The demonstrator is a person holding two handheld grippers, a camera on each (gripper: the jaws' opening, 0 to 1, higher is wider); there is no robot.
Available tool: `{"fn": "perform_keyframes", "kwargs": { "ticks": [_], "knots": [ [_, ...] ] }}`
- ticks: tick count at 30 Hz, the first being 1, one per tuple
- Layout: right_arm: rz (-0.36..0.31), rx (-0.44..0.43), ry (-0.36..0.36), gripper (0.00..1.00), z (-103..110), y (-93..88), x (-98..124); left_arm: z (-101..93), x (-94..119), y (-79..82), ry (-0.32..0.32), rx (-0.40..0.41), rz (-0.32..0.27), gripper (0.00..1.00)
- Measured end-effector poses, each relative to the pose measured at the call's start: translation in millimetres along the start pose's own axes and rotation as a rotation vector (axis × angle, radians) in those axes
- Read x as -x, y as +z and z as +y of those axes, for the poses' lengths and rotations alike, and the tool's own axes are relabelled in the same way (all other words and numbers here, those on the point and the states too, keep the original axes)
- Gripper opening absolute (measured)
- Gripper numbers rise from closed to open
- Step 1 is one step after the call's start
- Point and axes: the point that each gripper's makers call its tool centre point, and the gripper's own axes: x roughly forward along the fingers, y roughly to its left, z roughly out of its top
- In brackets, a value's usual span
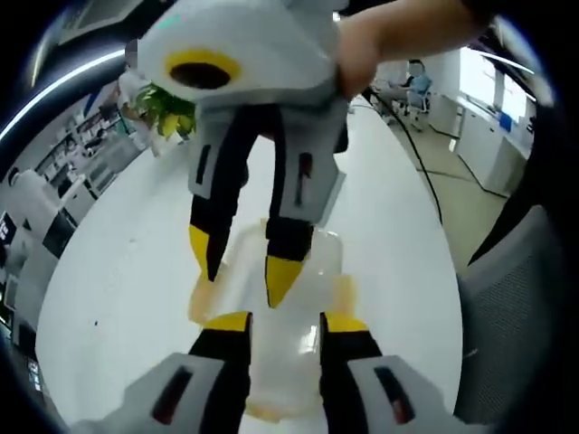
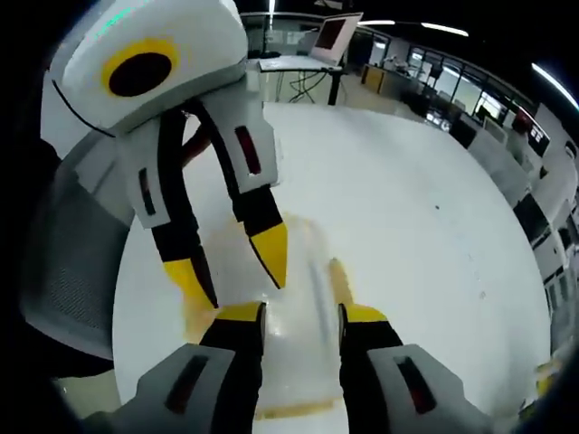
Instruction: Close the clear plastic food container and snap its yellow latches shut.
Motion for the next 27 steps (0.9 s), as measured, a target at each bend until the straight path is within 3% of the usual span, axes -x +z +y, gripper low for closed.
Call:
{"fn": "perform_keyframes", "kwargs": {
  "ticks": [5,9,16,21,25,27],
  "knots": [
    [0.028,0.021,0.069,0.32,5,0.9,-3,-0.6,2,3.5,0.036,-0.042,0.002,0.32],
    [0.042,-0.062,0.155,0.35,11,2.7,-5,-4.0,1,5.7,0.028,-0.042,-0.005,0.36],
    [0.089,-0.002,0.145,0.36,0,1.6,-7,-12.6,-5,0.0,0.023,-0.081,0.023,0.37],
    [0.123,0.004,0.171,0.38,-7,-4.3,-13,-6.3,-11,-4.4,0.046,-0.088,0.046,0.40],
    [0.187,-0.097,0.266,0.39,-5,-9.9,-15,-6.5,-14,-5.9,0.054,-0.096,0.054,0.43],
    [0.205,-0.088,0.287,0.40,-7,-9.7,-18,-8.1,-16,-10.9,0.054,-0.104,0.077,0.43]
  ]
}}
